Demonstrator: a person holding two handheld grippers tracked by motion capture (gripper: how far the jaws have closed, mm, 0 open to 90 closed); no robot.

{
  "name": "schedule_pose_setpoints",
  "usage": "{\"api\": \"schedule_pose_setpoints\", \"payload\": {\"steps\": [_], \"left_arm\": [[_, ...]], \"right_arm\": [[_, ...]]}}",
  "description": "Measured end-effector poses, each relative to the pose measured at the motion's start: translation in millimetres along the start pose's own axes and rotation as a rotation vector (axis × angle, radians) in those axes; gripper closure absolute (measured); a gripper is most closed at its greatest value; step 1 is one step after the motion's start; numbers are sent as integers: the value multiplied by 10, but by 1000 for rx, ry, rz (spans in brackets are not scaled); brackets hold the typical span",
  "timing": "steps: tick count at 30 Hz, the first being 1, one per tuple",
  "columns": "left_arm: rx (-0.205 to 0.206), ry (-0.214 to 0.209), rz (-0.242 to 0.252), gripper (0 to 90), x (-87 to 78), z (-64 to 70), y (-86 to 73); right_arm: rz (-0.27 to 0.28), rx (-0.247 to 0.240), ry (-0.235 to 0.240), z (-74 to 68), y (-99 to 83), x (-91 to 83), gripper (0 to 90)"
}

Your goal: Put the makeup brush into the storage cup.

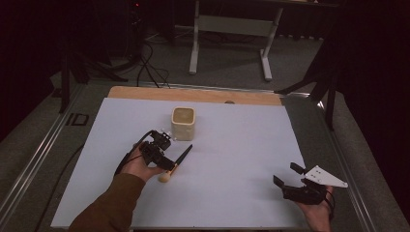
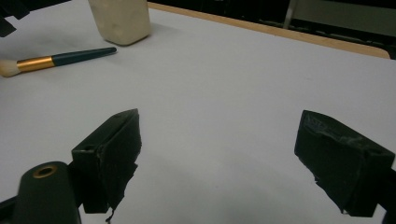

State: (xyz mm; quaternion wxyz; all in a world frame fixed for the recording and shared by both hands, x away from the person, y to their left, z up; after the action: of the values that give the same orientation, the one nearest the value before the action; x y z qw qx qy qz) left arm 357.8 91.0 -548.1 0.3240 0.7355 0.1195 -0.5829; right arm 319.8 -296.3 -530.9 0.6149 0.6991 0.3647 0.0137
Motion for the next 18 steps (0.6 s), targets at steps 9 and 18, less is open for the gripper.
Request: {"api": "schedule_pose_setpoints", "payload": {"steps": [9,18], "left_arm": [[-5,-58,-40,270,-26,48,35],[7,-79,-103,288,-33,79,10]], "right_arm": [[-1,0,1,0,-2,0,140],[-1,1,1,3,-2,-1,140]]}}
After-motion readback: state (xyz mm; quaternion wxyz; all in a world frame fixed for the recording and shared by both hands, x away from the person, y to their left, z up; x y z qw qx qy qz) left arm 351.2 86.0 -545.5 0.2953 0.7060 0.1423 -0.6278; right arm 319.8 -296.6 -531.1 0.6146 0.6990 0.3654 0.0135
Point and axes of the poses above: each handheld gripper's, and its own axes: x roughly forward along the jaws, y roughly out of its top, z roughly to its right, the point moved 10 cm from there along x, roughly forward along the jaws, and after that the axes turned 15 degrees about x, right-handed, at the moved point
